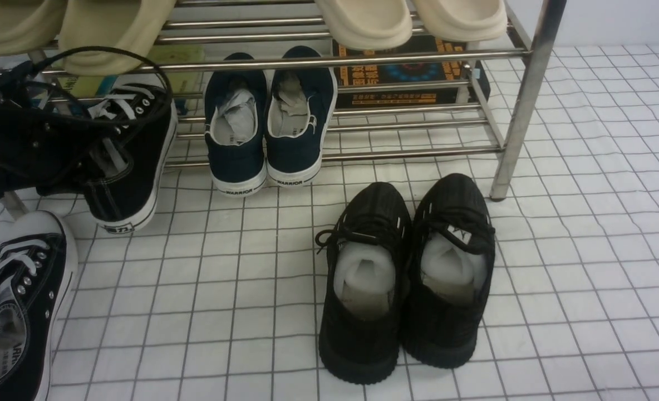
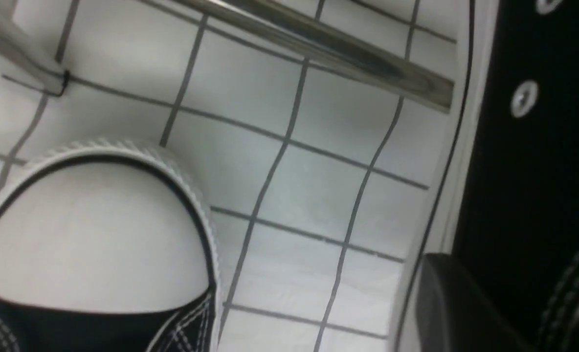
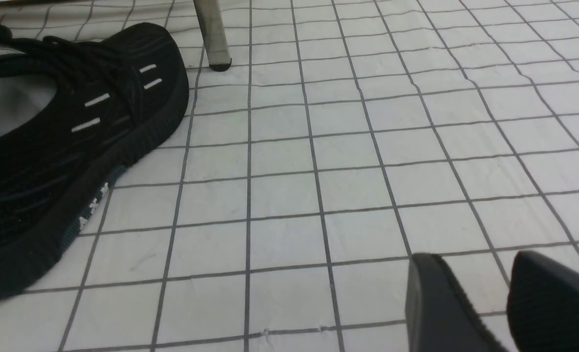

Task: Take the shoes off the shelf with your hand from the white checkered tablecloth.
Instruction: 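Grasp the leftmost shoe on the bottom shelf of the shoe rack with the left gripper, then set the held shoe down on the floor in front of the rack with the left gripper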

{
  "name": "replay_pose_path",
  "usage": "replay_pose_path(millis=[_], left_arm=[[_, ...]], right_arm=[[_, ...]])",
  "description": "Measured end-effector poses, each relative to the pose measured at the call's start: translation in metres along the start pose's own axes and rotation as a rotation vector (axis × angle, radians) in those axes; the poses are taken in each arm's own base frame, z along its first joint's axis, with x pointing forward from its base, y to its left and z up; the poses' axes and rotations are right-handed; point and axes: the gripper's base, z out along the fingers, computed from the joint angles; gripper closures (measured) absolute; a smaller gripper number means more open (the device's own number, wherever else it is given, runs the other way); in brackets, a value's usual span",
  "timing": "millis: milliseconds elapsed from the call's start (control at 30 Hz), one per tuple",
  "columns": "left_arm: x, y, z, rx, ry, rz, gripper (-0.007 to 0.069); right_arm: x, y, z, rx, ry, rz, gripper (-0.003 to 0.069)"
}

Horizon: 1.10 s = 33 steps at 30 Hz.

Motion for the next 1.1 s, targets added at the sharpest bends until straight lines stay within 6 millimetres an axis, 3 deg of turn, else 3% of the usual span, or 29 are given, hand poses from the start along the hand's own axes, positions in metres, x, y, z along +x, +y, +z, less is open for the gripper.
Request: replay_pose_path(millis=[200, 233, 400, 567, 733, 1100], left_arm=[[0.013, -0.005, -0.03, -0.003, 0.116, 0.034, 0.0608], [0.024, -0.007, -0.047, -0.008, 0.187, 0.047, 0.0608], [0.058, -0.004, -0.076, -0.021, 0.285, 0.056, 0.061], [0.082, 0.005, -0.073, -0.05, 0.293, 0.046, 0.061], [0.108, 0.021, -0.054, -0.103, 0.341, 0.013, 0.061], [0.114, 0.034, -0.043, -0.194, 0.262, -0.064, 0.061]], right_arm=[[0.0, 0.0, 0.0, 0.0, 0.0, 0.0, 0.042], [0.0, 0.0, 0.0, 0.0, 0.0, 0.0, 0.042], [0.0, 0.0, 0.0, 0.0, 0.0, 0.0, 0.042], [0.0, 0.0, 0.0, 0.0, 0.0, 0.0, 0.042], [0.0, 0.0, 0.0, 0.0, 0.0, 0.0, 0.042], [0.0, 0.0, 0.0, 0.0, 0.0, 0.002, 0.042]])
